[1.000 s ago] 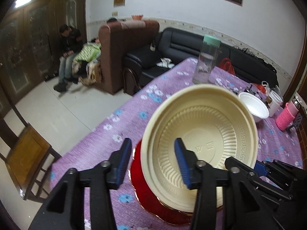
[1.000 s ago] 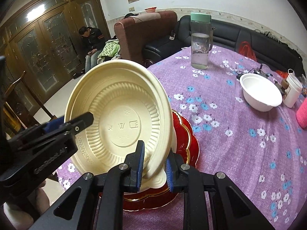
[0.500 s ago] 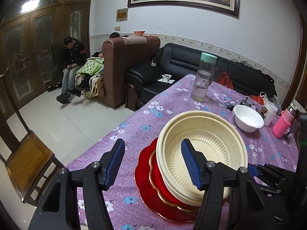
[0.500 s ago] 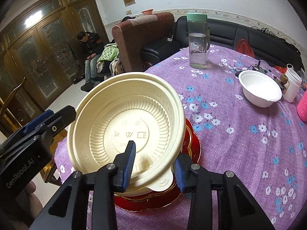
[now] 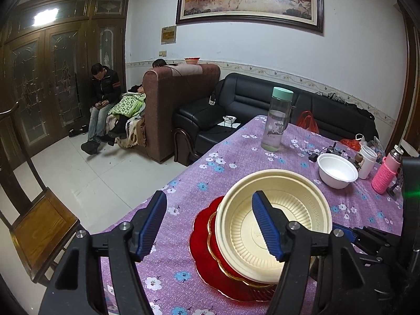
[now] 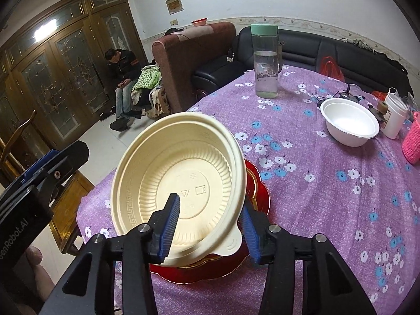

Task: Organize plates and bowls
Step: 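Lower the beige bowl into the white bowl and open the right tool, then move the right tool toward the remaining white bowl by the jars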

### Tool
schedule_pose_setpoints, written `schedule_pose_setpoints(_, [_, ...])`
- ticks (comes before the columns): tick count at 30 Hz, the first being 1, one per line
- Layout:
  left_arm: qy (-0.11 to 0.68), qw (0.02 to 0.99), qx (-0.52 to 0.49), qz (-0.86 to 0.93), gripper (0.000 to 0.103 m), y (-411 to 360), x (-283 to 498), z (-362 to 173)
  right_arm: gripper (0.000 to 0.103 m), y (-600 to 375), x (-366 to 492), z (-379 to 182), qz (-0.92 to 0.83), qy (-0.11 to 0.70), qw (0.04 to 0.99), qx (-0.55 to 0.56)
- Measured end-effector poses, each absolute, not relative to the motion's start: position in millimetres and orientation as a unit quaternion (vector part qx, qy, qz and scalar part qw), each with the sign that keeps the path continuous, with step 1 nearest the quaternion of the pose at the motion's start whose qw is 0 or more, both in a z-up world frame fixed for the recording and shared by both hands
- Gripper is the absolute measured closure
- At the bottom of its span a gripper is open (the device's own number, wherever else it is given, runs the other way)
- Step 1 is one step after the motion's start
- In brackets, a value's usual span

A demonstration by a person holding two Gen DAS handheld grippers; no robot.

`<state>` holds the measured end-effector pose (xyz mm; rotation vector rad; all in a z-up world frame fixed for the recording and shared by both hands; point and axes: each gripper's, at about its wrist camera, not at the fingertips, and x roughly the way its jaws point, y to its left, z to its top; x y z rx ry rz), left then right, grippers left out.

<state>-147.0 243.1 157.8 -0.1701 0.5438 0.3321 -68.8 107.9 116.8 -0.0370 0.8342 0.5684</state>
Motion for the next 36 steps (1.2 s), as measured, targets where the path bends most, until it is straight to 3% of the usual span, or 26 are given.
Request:
schedule_pose_setpoints(10, [0.257, 0.95, -0.079, 0.162, 0.023, 237, -157, 163, 0.048, 94, -80, 125, 0.271, 0.386, 0.882, -0.003])
schedule_pose_setpoints(36, [0.239, 0.961, -0.038, 0.132, 0.019, 181, -188, 187, 0.043, -13, -117, 147, 0.233, 0.335, 0.909, 0.085])
